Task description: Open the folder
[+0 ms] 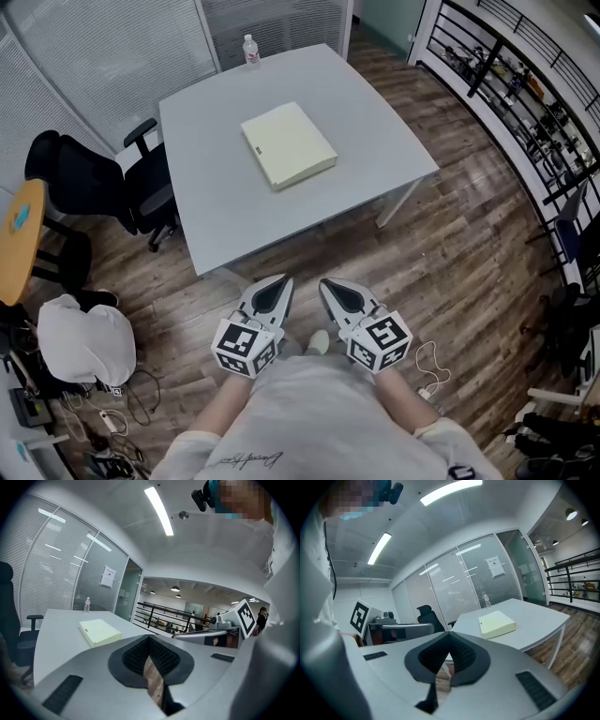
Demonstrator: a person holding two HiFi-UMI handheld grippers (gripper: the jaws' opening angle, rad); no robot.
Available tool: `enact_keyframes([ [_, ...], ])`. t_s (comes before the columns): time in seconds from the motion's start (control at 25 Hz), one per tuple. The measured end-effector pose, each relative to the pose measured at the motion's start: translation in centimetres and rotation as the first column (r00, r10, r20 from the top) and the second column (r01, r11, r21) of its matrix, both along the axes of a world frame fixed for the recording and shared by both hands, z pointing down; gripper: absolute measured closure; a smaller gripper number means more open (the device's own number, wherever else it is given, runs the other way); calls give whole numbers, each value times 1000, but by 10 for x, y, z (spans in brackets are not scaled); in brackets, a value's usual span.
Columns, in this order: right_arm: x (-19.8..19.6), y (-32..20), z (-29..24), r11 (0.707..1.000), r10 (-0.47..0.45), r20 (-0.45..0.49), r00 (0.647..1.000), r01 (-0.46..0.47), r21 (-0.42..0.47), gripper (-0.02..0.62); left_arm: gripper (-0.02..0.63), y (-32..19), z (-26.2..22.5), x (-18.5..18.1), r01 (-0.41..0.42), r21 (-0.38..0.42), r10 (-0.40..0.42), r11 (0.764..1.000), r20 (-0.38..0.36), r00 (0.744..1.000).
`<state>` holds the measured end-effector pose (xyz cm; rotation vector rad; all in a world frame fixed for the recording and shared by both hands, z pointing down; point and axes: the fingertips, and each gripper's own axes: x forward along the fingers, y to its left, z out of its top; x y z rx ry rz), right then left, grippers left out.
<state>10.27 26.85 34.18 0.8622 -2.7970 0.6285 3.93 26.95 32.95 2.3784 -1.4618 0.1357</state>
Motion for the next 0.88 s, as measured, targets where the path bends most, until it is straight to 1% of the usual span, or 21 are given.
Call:
enact_keyframes([
  [0.24,-5,-8,6,1000,-22,6,1000,22,-14,575,598,-1,9,-6,26,-22,-26,999,-2,1000],
  [0.44,-7,-23,11,1000,-13,-4,1000,13,-24,575,597,-18,15,-15,32,-30,-32,999,-10,999],
  [0.64,-11,-50,15,1000,16,-12,1000,-17,-17,575,597,-49,23,-20,2,-35,-3,999,-32,999],
  [0.76,-15,-74,16,999,32,-11,999,-32,-9,575,598,-76,24,-20,-31,-24,30,999,-36,999],
  [0.88,-25,-99,13,999,43,-7,999,-43,-1,575,597,-106,23,-27,-47,-19,46,999,-45,998],
])
